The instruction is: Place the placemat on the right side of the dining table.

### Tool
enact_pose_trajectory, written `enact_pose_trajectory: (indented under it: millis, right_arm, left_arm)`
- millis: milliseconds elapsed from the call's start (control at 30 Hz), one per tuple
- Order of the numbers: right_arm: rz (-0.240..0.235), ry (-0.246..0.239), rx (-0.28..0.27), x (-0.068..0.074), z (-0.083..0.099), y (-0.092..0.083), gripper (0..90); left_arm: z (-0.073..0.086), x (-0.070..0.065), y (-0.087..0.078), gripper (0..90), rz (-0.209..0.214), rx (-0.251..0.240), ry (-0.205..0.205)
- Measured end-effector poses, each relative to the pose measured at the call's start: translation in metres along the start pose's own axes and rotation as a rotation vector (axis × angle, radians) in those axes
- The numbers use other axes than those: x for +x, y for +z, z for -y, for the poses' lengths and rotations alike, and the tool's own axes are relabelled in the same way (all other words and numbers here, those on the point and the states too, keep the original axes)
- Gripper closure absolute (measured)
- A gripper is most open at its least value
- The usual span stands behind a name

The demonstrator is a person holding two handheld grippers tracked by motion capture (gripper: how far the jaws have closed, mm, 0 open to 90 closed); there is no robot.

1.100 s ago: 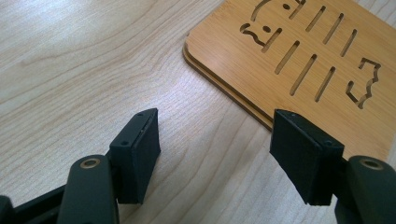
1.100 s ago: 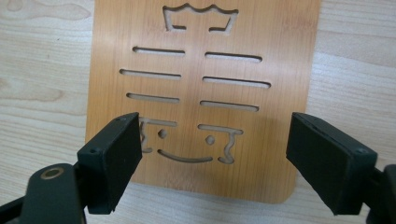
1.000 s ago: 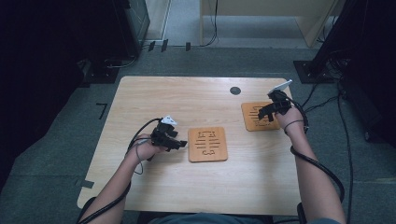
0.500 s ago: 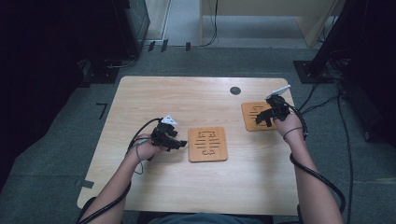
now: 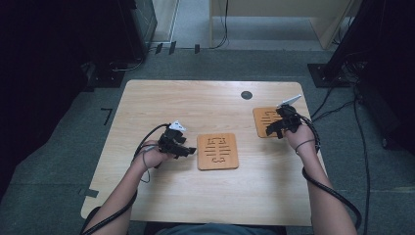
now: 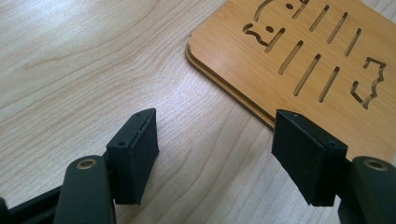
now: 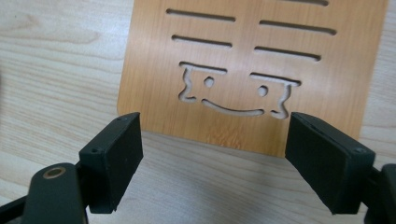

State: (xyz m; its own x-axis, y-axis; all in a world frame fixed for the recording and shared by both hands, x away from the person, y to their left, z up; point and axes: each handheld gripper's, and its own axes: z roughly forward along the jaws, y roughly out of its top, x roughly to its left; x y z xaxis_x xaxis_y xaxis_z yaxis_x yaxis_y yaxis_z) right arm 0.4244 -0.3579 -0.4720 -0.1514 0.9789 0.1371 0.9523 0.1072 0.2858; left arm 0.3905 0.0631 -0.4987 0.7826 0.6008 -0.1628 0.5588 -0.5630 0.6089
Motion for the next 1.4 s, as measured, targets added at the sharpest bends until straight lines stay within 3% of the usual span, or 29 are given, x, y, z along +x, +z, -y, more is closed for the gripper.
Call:
enact_pose_trajectory:
  millis: [600,1033,1400]
  right_arm:
    - [-0.001,-0.068,-0.016,0.021,0.017,0.0,18.9]
    - [-0.04,-0.129,-0.039,0.049,0.025,0.001,19.1]
    - [-0.058,-0.222,-0.04,0.08,0.031,0.009,19.1]
  left_arm:
    - [-0.001,0.0,-0.001,29.9,-0.008,0.0,0.005]
    - [0.0,0.001,-0.001,29.1,-0.012,-0.002,0.003]
    - [0.0,-0.001,0.0,29.0,-0.01,-0.001,0.005]
